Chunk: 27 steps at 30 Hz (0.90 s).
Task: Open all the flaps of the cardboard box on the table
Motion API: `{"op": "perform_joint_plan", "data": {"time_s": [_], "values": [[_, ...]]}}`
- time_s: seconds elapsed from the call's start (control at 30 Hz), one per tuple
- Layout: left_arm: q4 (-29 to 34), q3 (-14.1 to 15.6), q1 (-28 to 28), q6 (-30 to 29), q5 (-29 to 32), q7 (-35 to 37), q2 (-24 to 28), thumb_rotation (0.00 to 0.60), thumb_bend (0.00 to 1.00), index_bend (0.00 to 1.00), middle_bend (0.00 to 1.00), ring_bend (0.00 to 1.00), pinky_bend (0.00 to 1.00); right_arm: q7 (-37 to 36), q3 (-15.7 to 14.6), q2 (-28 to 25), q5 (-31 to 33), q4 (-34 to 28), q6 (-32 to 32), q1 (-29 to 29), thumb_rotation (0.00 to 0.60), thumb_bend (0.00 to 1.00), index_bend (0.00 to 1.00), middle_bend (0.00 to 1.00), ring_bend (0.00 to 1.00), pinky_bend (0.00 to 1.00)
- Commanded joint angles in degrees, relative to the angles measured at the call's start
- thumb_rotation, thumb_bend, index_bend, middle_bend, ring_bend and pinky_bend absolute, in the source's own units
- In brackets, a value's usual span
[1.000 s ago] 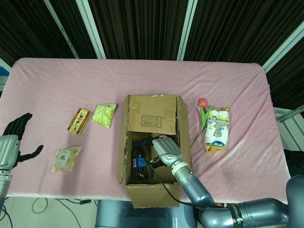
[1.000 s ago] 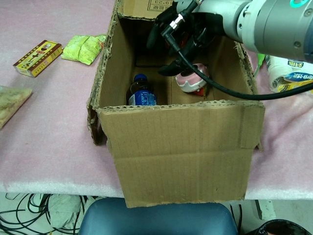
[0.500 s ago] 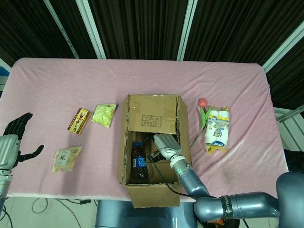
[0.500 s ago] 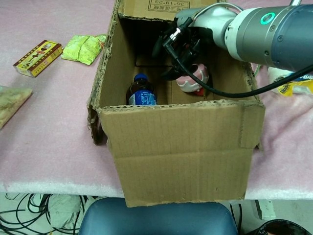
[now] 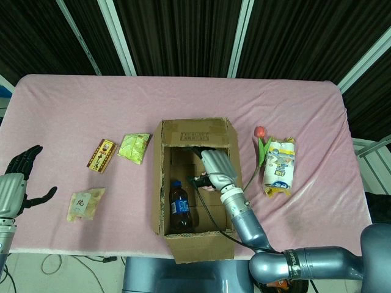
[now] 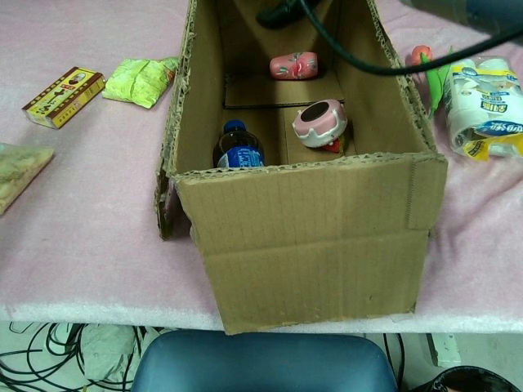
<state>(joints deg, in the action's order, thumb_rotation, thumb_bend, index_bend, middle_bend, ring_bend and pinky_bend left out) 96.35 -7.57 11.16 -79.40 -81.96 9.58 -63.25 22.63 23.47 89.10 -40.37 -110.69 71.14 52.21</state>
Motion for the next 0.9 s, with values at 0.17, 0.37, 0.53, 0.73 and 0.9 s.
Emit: {"op": "perform_joint_plan", "data": {"time_s": [0.17,0.37,0.53,0.73,0.9], "values": [[-0.1,0.2,0.1,0.2,0.1,0.0,-0.1,0.600,0.21,0.02,0.04,0.04,0.08,-0.9,4.3,-1.9,-2.0,2.3,1.5,0.6,0.600,0.34,0.22,0.18,0.23,0.30],[-0.2,0.3,0.3,0.2,0.2,-0.2,-0.1,0.600,0.21,0.02,0.04,0.04,0.08,0.0,6.9,-3.0,0.3,6.7,-1.6,2.9,0.600,0.34,0.17,0.11,0.18,0.27],[-0.2,0.5,0.4,0.7,0.5,-0.3,-0.1,0.600,0.21,0.02,0.04,0.04,0.07,1.2,8.1,-3.2,4.5,14.2,-7.6,6.4,0.600,0.34,0.10,0.05,0.11,0.24],[-1.1,0.6,0.6,0.9,0.7,-1.4,-0.6,0.600,0.21,0.02,0.04,0.04,0.07,4.4,7.3,-0.9,6.5,27.8,-14.8,12.5,0.600,0.31,0.05,0.03,0.09,0.24],[-1.1,0.7,0.6,0.6,0.6,-1.9,-0.7,0.600,0.21,0.02,0.04,0.04,0.07,5.1,7.0,-1.1,7.9,31.3,-15.4,13.8,0.600,0.30,0.03,0.01,0.08,0.23]]}}
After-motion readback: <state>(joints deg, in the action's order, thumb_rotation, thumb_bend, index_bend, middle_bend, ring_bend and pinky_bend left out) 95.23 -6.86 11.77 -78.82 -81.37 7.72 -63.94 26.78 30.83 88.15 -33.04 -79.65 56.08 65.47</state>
